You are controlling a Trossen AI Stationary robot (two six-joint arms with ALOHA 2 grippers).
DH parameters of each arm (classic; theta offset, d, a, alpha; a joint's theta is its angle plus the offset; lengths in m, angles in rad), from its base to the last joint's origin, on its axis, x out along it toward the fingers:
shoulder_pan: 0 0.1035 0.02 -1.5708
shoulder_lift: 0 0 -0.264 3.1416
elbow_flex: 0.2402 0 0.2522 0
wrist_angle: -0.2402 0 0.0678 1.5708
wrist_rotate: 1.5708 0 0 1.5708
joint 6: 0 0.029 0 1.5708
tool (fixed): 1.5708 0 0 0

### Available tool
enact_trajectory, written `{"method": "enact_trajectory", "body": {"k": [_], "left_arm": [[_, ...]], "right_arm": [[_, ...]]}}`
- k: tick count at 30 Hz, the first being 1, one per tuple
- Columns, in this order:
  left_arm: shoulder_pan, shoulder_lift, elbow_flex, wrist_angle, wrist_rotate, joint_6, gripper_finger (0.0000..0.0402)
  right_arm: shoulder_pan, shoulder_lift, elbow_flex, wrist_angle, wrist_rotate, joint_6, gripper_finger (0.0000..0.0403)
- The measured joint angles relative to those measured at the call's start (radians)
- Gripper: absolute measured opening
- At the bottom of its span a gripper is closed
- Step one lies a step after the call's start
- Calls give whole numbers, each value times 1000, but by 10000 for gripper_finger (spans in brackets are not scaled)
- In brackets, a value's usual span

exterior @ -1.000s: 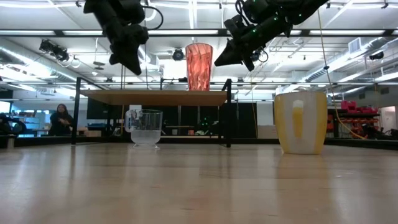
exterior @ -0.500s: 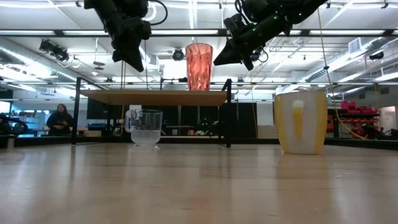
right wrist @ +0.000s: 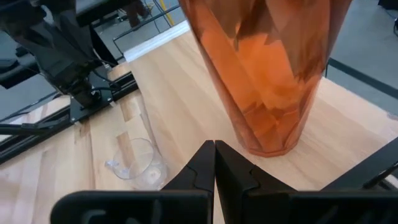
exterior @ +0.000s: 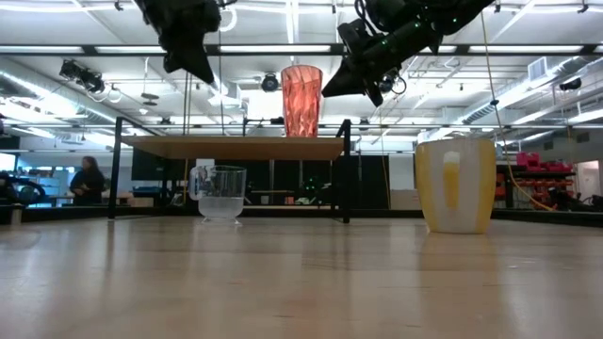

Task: Stack small to large cups/mugs on shelf
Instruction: Put the yellow mug on the shelf

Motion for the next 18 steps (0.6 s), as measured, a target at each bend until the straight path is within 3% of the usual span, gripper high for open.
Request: {"method": "enact_trajectory", "body": {"k": [12,18], "left_arm": [[-82,-89,0,-76,-126,-34,35],[-113,-120,0,-87,-161,-56,31]], "right_arm": [[71,0,89,-4,-10,11,18],[127,0,172,-95,-10,-14,18]]}}
